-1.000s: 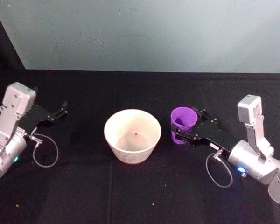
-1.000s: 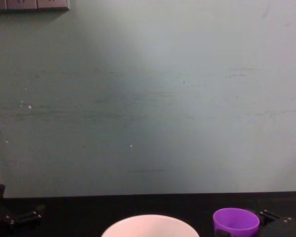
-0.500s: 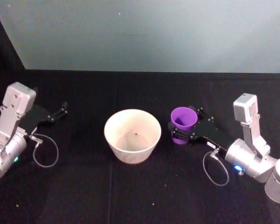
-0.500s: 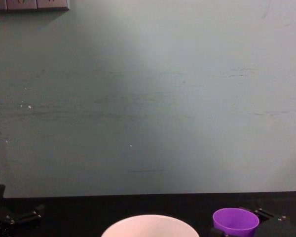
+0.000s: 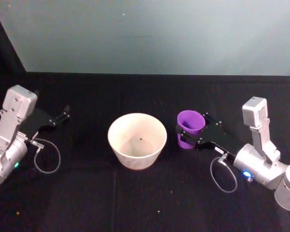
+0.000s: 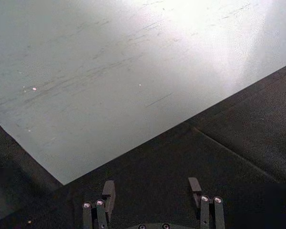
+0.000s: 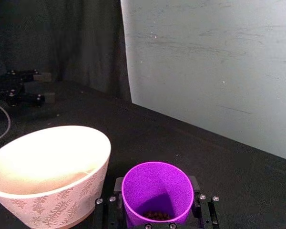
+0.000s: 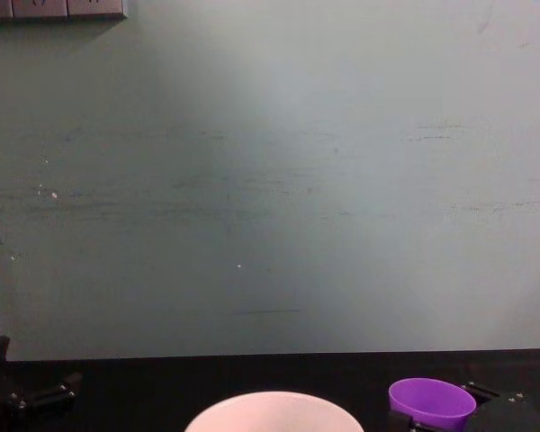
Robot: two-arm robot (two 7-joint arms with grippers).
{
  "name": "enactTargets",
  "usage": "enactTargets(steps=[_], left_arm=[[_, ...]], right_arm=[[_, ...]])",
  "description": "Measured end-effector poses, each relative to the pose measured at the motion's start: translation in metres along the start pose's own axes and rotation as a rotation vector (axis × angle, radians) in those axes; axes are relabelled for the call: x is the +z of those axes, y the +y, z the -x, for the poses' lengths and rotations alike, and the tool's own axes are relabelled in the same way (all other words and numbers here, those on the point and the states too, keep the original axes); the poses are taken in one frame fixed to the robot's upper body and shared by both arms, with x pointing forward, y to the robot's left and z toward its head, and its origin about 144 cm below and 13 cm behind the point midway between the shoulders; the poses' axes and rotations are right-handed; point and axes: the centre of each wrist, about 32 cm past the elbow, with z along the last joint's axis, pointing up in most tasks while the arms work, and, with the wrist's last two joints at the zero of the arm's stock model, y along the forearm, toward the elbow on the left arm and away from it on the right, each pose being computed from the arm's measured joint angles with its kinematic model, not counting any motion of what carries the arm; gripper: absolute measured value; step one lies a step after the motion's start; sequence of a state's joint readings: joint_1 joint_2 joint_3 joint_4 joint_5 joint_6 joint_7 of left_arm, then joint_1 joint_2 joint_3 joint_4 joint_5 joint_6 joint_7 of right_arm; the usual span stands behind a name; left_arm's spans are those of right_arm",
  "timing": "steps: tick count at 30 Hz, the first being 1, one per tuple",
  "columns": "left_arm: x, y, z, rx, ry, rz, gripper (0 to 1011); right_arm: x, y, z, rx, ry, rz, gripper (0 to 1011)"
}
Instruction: Pick up the cup and pour the mung beans from the cup into the bowl.
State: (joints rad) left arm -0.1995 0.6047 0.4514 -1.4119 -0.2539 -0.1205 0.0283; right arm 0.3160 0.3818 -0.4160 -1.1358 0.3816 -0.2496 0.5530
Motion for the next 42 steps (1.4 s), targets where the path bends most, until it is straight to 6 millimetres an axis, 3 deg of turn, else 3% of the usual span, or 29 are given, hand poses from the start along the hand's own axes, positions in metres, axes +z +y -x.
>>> enactTargets(steps=[11,25,31,38,42], left_arm=[[0.000,0.000,0.000,0.000,0.000,0.000,1000],[0.000,0.000,0.000,0.000,0.000,0.000,1000],[0.000,0.000,0.000,0.000,0.000,0.000,1000],[0.000,0.000,0.000,0.000,0.000,0.000,1000],[0.000,0.000,0.000,0.000,0.000,0.000,1000]], right_arm=[[0.006,-0.002,0.001,-0.010,-0.010,-0.010,748],[0.091,-0.027,-0.004,-0.059,-0.056,-0.031,742],[0.136,-0.043,-0.007,-0.074,-0.076,-0.040,742],[0.158,-0.051,-0.008,-0.088,-0.087,-0.032,742],[0.160,-0.052,-0.008,-0.078,-0.079,-0.034,742]])
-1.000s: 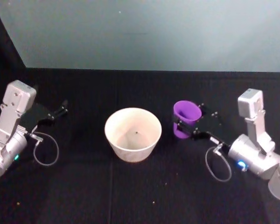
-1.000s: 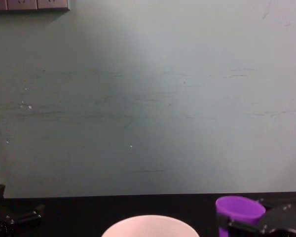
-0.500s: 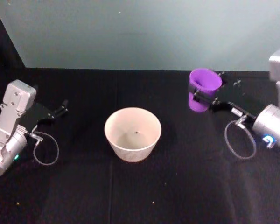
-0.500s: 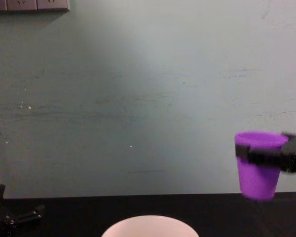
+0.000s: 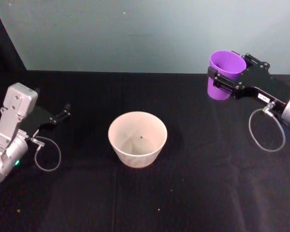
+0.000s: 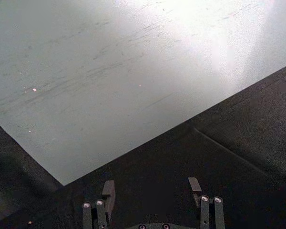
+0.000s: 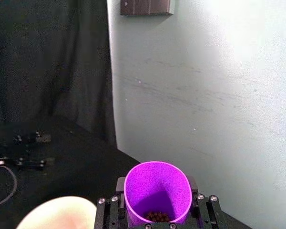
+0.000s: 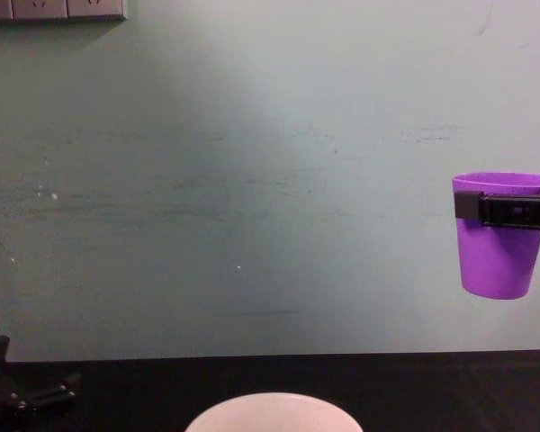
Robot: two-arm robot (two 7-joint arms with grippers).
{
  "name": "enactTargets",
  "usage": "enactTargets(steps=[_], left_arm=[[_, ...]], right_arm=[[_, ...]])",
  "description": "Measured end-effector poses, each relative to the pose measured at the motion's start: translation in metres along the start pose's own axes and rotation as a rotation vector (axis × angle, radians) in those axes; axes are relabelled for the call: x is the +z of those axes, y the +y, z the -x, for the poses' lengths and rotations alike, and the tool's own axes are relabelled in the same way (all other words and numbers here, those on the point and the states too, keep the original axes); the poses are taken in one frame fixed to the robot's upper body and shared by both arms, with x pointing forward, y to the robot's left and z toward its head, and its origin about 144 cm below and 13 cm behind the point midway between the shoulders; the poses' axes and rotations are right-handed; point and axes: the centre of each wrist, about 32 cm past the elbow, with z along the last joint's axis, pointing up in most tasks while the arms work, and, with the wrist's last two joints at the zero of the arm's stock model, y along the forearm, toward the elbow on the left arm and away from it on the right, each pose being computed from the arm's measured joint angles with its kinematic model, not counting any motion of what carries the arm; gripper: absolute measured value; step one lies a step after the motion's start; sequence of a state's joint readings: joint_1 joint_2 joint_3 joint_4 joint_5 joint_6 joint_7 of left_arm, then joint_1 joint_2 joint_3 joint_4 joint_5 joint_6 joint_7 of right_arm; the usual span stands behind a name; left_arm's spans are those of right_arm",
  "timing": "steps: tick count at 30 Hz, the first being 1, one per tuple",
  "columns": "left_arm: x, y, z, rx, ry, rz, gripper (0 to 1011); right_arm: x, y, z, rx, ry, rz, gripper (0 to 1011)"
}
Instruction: Pick up the cup and pour the mung beans from the cup into the bowl.
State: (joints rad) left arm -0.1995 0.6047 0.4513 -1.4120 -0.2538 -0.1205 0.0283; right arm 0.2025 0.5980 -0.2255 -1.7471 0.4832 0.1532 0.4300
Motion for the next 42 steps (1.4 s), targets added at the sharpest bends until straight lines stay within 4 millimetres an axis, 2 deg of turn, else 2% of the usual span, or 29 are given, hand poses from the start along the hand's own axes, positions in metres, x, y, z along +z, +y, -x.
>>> enactTargets(steps=[42], left_arm=[[0.0000,0.0000,0.0000,0.000,0.000,0.000,1000]], right_arm=[[0.0004,-0.0001,0.0000,0.000,-0.004,0.002,742]])
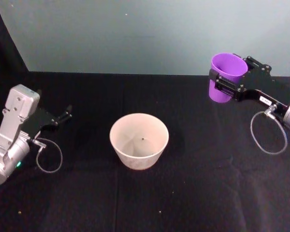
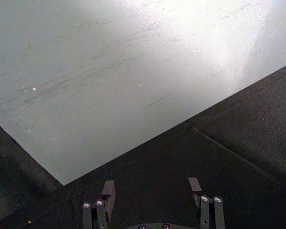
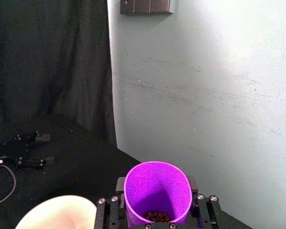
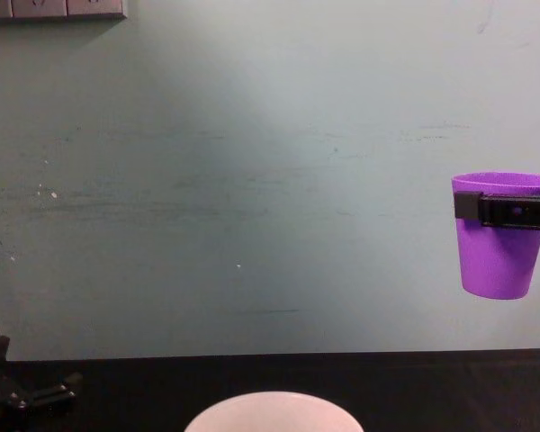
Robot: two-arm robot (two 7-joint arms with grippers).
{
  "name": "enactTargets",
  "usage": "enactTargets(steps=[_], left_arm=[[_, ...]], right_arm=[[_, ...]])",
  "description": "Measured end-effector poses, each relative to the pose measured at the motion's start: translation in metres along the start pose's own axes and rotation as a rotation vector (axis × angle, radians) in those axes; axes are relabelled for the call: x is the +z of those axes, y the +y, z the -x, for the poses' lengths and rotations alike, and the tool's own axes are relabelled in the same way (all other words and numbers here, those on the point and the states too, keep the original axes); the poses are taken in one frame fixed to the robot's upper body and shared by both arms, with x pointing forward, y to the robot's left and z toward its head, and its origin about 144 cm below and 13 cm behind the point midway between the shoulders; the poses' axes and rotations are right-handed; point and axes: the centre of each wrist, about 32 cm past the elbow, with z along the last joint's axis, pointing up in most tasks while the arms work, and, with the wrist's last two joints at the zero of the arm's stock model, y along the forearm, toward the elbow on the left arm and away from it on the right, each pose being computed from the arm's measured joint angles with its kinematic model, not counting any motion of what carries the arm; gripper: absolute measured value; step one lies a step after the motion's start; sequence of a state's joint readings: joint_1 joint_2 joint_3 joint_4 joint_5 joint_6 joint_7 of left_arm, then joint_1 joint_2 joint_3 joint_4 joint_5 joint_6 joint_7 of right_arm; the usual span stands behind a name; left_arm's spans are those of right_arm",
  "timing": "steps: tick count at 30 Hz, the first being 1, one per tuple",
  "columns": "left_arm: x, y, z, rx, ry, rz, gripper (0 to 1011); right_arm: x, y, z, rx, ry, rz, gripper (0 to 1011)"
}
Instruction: Pick up the cup and pour the mung beans from the cup into the bowl.
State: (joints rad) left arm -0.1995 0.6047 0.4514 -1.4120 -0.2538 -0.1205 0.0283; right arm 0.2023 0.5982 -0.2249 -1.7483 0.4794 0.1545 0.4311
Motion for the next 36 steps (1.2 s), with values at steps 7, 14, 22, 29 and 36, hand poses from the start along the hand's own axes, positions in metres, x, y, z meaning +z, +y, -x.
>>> enactTargets(steps=[7,14,22,29,36], left_arm=[[0.0000,0.0000,0.0000,0.000,0.000,0.000,1000],[0.0000,0.0000,0.0000,0.000,0.000,0.000,1000],[0.0000,0.0000,0.0000,0.000,0.000,0.000,1000],[0.0000,0.0000,0.0000,0.000,0.000,0.000,1000],[0.0000,0.0000,0.0000,0.000,0.000,0.000,1000]], right_arm=[[0.0000,0.0000,0.0000,0.000,0.000,0.000,743],[0.0000,0.0000,0.0000,0.000,0.000,0.000,743],[0.0000,0.0000,0.0000,0.000,0.000,0.000,742],[0.0000,0.0000,0.0000,0.000,0.000,0.000,743],[0.0000,0.0000,0.0000,0.000,0.000,0.000,742]])
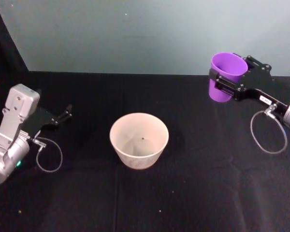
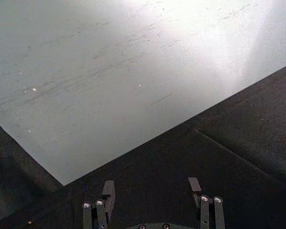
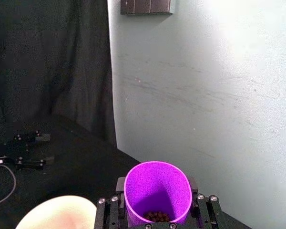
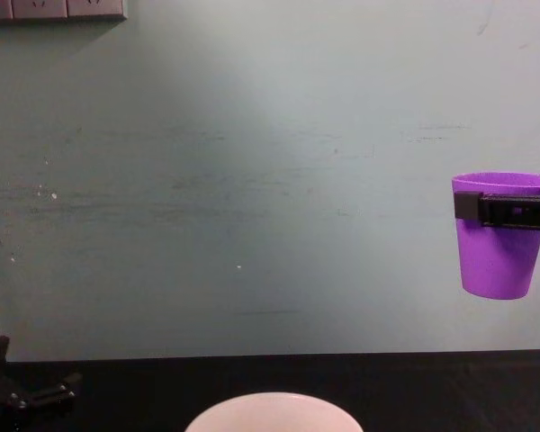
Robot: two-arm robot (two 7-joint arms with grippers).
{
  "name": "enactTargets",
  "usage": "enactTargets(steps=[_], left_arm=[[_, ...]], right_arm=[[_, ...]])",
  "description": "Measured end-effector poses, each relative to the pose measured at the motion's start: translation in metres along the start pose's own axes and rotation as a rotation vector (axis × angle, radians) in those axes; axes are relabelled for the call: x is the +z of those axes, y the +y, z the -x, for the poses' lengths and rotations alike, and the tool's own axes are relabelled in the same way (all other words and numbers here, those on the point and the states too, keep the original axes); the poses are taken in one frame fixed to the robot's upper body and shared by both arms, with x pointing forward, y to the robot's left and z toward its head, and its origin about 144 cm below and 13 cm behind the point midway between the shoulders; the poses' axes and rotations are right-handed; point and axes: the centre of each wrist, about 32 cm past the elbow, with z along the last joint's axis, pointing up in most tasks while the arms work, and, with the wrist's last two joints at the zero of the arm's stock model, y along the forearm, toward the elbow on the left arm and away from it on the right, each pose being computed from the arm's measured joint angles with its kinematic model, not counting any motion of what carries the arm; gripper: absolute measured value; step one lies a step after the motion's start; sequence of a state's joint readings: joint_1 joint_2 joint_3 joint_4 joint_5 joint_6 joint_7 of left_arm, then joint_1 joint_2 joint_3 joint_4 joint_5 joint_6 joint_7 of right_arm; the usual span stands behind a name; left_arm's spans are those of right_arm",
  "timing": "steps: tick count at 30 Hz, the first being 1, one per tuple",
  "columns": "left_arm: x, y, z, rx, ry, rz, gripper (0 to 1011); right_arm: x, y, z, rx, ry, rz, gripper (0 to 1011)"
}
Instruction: Pick up the cup and pour the mung beans from the cup into the bowl.
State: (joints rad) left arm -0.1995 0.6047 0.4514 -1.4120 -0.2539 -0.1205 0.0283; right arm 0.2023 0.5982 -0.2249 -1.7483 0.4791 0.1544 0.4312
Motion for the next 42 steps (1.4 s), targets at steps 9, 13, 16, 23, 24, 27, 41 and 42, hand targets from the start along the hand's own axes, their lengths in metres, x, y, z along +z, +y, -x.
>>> enactTargets(steps=[9,13,16,23,24,27,41,42], left_arm=[[0.0000,0.0000,0.0000,0.000,0.000,0.000,1000],[0.0000,0.0000,0.0000,0.000,0.000,0.000,1000],[0.0000,0.0000,0.0000,0.000,0.000,0.000,1000],[0.0000,0.0000,0.0000,0.000,0.000,0.000,1000],[0.0000,0.0000,0.0000,0.000,0.000,0.000,1000],[0.0000,0.0000,0.0000,0.000,0.000,0.000,1000],[0.0000,0.0000,0.0000,0.000,0.000,0.000,1000],[0.0000,0.0000,0.0000,0.000,0.000,0.000,1000]], right_arm=[[0.0000,0.0000,0.0000,0.000,0.000,0.000,742],[0.0000,0.0000,0.0000,0.000,0.000,0.000,742],[0.0000,0.0000,0.0000,0.000,0.000,0.000,742],[0.0000,0.0000,0.0000,0.000,0.000,0.000,742],[0.0000,0.0000,0.0000,0.000,0.000,0.000,742],[0.0000,0.0000,0.0000,0.000,0.000,0.000,742],[0.0000,0.0000,0.0000,0.000,0.000,0.000,742],[0.0000,0.0000,0.0000,0.000,0.000,0.000,742]])
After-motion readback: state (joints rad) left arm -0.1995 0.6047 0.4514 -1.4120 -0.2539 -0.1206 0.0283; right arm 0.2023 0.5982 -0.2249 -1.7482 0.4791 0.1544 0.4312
